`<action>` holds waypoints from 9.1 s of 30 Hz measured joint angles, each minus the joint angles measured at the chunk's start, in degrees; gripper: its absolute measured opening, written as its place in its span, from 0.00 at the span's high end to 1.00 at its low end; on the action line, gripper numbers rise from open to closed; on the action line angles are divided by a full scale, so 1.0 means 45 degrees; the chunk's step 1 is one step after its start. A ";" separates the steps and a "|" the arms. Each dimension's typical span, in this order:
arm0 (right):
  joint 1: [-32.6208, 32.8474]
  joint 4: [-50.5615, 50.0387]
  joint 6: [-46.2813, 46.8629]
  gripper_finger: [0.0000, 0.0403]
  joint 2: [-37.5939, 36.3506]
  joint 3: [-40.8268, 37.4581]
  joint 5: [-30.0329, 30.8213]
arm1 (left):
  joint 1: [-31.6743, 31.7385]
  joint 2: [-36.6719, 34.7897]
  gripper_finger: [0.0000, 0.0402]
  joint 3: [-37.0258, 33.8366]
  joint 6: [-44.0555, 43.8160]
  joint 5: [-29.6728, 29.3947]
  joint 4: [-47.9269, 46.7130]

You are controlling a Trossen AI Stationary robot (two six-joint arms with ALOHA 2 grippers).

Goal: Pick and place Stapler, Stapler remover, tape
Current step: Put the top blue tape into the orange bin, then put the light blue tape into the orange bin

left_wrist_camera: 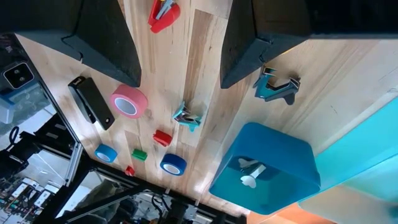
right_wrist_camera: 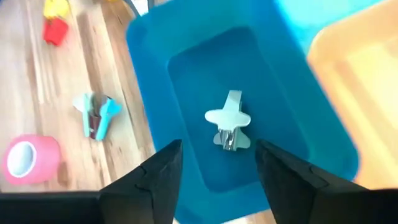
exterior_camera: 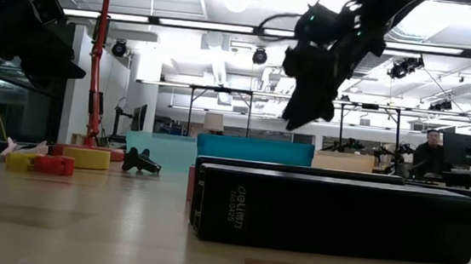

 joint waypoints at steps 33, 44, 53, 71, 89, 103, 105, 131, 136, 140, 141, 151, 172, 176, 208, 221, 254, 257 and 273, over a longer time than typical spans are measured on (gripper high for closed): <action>0.3498 -0.6370 -0.3277 0.52 -0.2199 -0.0959 0.1755 | -0.0001 0.0003 0.46 0.0000 0.0000 0.0000 0.0000; 0.5224 -0.4342 -0.1359 0.52 -0.2199 -0.2200 0.2667 | -0.0002 -0.0001 0.46 0.0000 0.0000 0.0000 -0.0005; 0.5940 -0.2636 0.0535 0.52 -0.2195 -0.3666 0.3261 | -0.0003 0.0002 0.46 0.0003 0.0000 0.0000 -0.0003; 0.6431 -0.0644 0.1992 0.53 -0.2199 -0.5270 0.4561 | -0.0004 0.0000 0.46 0.0001 0.0000 0.0000 -0.0004; 0.6431 -0.0608 0.1852 0.77 -0.2194 -0.5396 0.4756 | 0.0000 0.0000 0.46 0.0000 0.0000 0.0000 -0.0004; 0.5650 -0.0748 0.1939 0.93 -0.2179 -0.4194 0.4265 | -0.0002 0.0004 0.46 0.0000 0.0000 0.0000 0.0000; 0.5221 -0.1027 0.1899 0.90 -0.2179 -0.3694 0.4597 | -0.0004 0.0003 0.46 0.0000 0.0000 0.0000 -0.0005; -0.3986 -0.2577 0.0535 0.89 -0.1876 -0.0706 0.6453 | -0.0002 -0.0001 0.46 0.0000 0.0000 0.0000 -0.0005; -0.4925 -0.2069 -0.0366 0.87 -0.1117 -0.0709 0.4863 | -0.0004 0.0000 0.46 0.0000 0.0000 0.0000 0.0000; -0.5090 -0.2036 -0.1339 0.86 -0.0418 -0.0719 0.4792 | -0.0003 0.0002 0.46 0.0002 0.0000 0.0000 0.0000; -0.5090 -0.2023 -0.1595 0.87 -0.0255 -0.0719 0.4729 | 0.0000 -0.0001 0.46 0.0000 0.0000 0.0000 0.0000; -0.5083 -0.2034 -0.2155 0.86 0.1018 -0.0719 0.4568 | -0.0004 0.0000 0.46 0.0000 0.0002 0.0000 0.0000; -0.5081 -0.2933 -0.2017 0.64 0.1308 -0.0491 0.4352 | -0.0002 -0.0001 0.46 0.0000 0.0003 0.0000 -0.0003; -0.5081 -0.3736 -0.2028 0.58 0.1308 0.0131 0.4391 | 0.0000 0.0002 0.46 0.0002 0.0002 0.0000 -0.0005; -0.1996 -1.0164 0.3879 0.56 -0.2670 0.3347 0.1059 | 0.0000 0.0004 0.46 0.0002 0.0001 0.0000 -0.0001; 0.1775 -1.1860 0.5566 0.56 -0.3870 0.3342 0.0998 | -0.0005 0.0001 0.46 0.0003 0.0000 0.0000 -0.0002; 1.1322 -1.2270 1.0908 0.56 -0.3259 0.3342 0.3405 | -0.0001 0.0000 0.46 0.0005 0.0004 0.0000 -0.0005; 1.1940 -1.2270 1.1232 0.56 -0.2820 0.3342 0.3385 | -0.0002 -0.0001 0.46 0.0000 0.0000 0.0000 -0.0005; 1.3845 -1.2273 2.1045 0.56 -0.0343 0.3342 0.3299 | -0.0002 0.0001 0.46 0.0003 0.0000 0.0000 0.0000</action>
